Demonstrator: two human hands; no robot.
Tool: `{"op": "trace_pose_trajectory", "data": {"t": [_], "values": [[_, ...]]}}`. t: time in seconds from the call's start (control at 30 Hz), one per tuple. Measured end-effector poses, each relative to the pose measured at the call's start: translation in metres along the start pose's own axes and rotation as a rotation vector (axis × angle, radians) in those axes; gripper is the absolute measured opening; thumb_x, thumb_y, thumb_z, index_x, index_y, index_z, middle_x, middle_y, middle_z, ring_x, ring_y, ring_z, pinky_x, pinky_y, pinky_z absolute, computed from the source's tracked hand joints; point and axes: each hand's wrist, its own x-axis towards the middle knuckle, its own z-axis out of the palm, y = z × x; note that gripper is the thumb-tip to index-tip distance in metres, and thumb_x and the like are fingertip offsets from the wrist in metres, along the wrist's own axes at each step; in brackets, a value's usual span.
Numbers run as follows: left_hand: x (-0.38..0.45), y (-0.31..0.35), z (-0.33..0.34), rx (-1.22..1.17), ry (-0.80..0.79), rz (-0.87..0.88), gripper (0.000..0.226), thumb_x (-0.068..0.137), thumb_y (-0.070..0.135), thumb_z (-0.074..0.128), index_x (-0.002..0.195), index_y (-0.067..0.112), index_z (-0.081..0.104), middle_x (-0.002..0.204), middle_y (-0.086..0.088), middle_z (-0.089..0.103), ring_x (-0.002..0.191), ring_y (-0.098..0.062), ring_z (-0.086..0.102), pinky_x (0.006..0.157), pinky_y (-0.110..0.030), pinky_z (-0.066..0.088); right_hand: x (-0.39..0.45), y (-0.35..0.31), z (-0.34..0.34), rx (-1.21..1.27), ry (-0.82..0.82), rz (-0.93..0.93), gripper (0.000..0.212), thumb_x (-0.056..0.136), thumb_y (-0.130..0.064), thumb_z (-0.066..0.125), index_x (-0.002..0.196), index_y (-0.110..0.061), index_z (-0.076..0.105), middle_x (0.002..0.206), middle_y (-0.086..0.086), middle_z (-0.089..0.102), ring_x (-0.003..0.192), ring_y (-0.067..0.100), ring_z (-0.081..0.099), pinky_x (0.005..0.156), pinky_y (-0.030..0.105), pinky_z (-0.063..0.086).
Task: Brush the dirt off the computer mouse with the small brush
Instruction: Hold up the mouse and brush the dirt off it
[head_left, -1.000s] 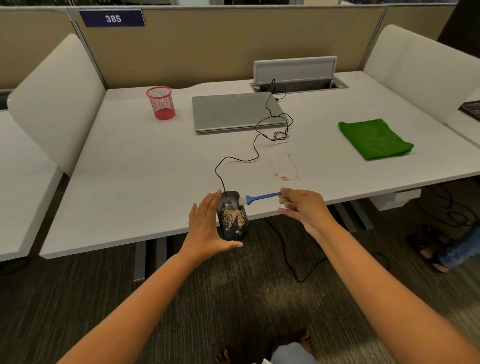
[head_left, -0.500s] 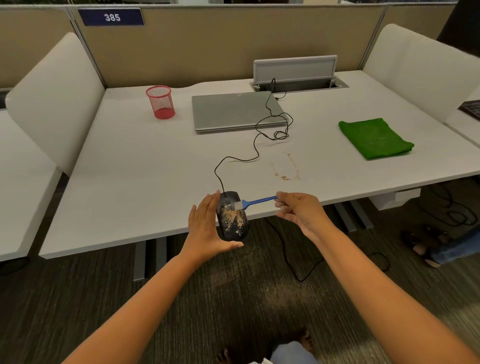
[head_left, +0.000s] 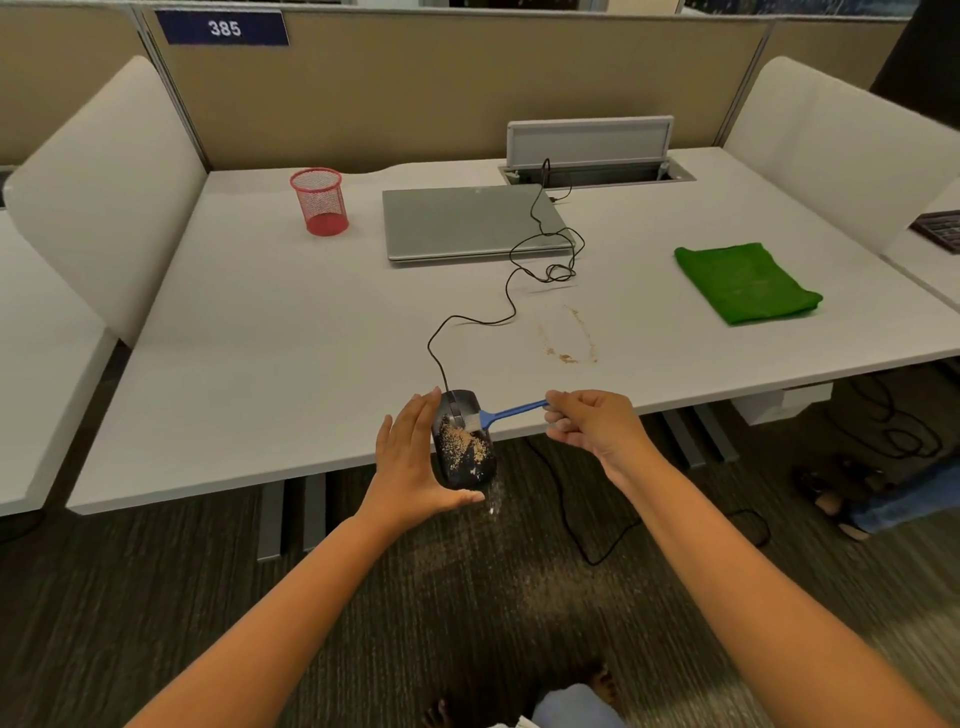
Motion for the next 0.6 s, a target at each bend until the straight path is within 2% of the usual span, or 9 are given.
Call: {"op": "trace_pose_trajectory", "data": {"t": [0.1,0.23,0.33,0.47,0.6], "values": [[0.002,0.0,-0.001,-0.015,0.007,0.003,0.118,0.051,0.069,0.068,0.14,0.033,-0.001,0.149,0.007,0.005,0.136,-0.008,0.001,0.112,-0.041,-0.005,0.0,0.005,-0.011,-0.043,0.024,-0.016,0.015,0.079,-0.022,0.071,0.072,-0.008,0.07,0.062,0.001,0.068,0.053,0.005,0.061,0.065,0.022,0.058],[0.003,-0.001,-0.002,-0.026,0.011,-0.004,0.117,0.051,0.068,0.069,0.139,0.034,0.0,0.152,0.0,0.012,0.134,-0.006,0.002,0.112,-0.042,-0.004,0.001,0.006,-0.024,-0.057,0.076,-0.038,0.016,0.079,-0.024,0.071,0.073,-0.008,0.071,0.063,0.002,0.068,0.055,0.007,0.063,0.069,0.024,0.058],[0.006,0.0,-0.001,-0.022,-0.004,-0.002,0.118,0.05,0.07,0.068,0.139,0.036,-0.001,0.152,-0.004,0.015,0.134,-0.006,0.004,0.112,-0.041,-0.004,-0.002,0.006,-0.02,-0.006,0.074,-0.055,0.016,0.078,-0.023,0.072,0.072,-0.009,0.071,0.06,0.0,0.069,0.054,0.006,0.063,0.063,0.02,0.057],[0.01,-0.001,-0.003,-0.015,0.019,-0.035,0.12,0.05,0.07,0.069,0.14,0.037,-0.004,0.152,-0.004,0.015,0.138,-0.014,0.009,0.112,-0.043,-0.002,-0.009,0.009,-0.004,-0.049,0.023,-0.104,0.018,0.079,-0.023,0.071,0.065,-0.013,0.07,0.063,-0.001,0.071,0.058,0.007,0.065,0.059,0.016,0.055],[0.014,-0.001,-0.004,-0.032,0.03,-0.044,0.12,0.049,0.07,0.069,0.139,0.039,-0.005,0.152,-0.004,0.017,0.138,-0.018,0.013,0.112,-0.045,0.001,-0.012,0.009,-0.014,-0.048,0.036,-0.112,0.017,0.081,-0.021,0.069,0.068,-0.01,0.068,0.07,0.005,0.069,0.063,0.011,0.064,0.059,0.015,0.054]]}}
